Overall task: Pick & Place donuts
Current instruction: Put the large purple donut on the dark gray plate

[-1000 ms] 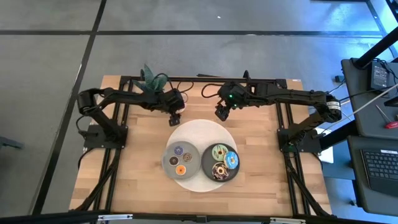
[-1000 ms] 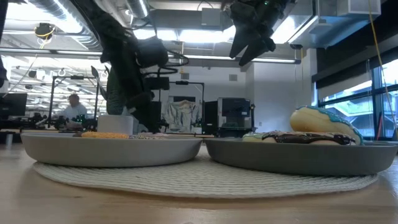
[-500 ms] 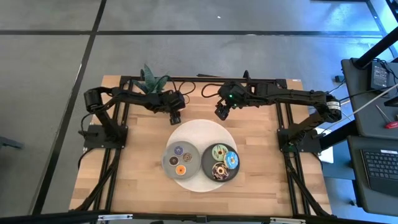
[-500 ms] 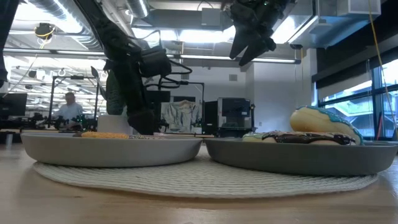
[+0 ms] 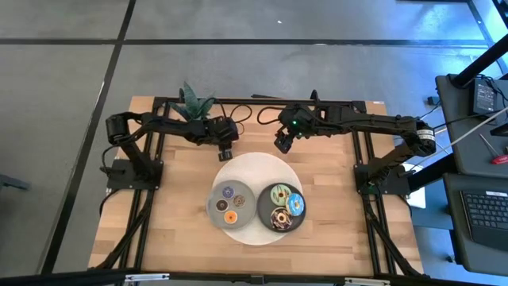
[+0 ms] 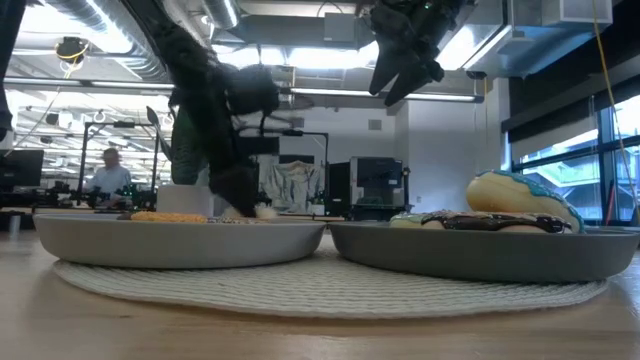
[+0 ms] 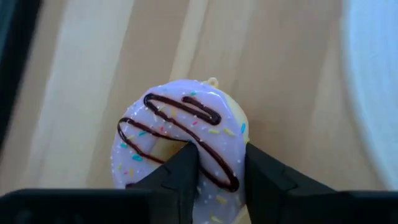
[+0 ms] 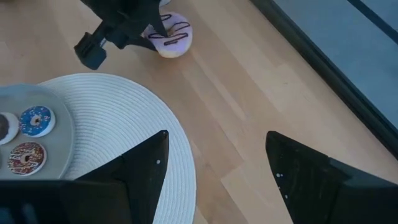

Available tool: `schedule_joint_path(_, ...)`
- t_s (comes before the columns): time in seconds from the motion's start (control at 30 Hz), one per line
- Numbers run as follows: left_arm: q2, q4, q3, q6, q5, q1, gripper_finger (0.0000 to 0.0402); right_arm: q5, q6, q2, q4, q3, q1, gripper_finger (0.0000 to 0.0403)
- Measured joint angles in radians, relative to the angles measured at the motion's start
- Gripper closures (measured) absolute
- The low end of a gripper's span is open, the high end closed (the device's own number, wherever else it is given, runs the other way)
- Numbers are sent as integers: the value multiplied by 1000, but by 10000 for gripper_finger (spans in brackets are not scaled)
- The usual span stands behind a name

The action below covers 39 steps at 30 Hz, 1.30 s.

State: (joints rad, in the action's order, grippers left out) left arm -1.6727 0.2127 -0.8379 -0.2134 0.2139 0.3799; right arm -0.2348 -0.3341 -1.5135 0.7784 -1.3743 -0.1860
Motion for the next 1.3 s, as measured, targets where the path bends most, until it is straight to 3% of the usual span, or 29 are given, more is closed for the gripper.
schedule_joint_path(0.4,87,0,-153,-154,-29,-172,308,19,19,0,79,0,0,134)
schedule_joint_path(0.5,94,-2,-194,-137,-29,-227,307,29,-61,3,139,0,0,134)
schedule_joint_path(0.73,93,2,-219,-231,-21,-360,311,172,-217,4,143,0,2,134)
schedule_joint_path(0.87,94,1,-219,-262,27,-429,309,210,-318,4,122,0,4,134)
schedule_joint_path(1.0,93,-2,-219,-301,79,-486,311,259,-320,4,73,0,37,134)
schedule_joint_path(1.3,93,-7,-219,-299,139,-543,310,184,-319,-11,-94,0,132,134)
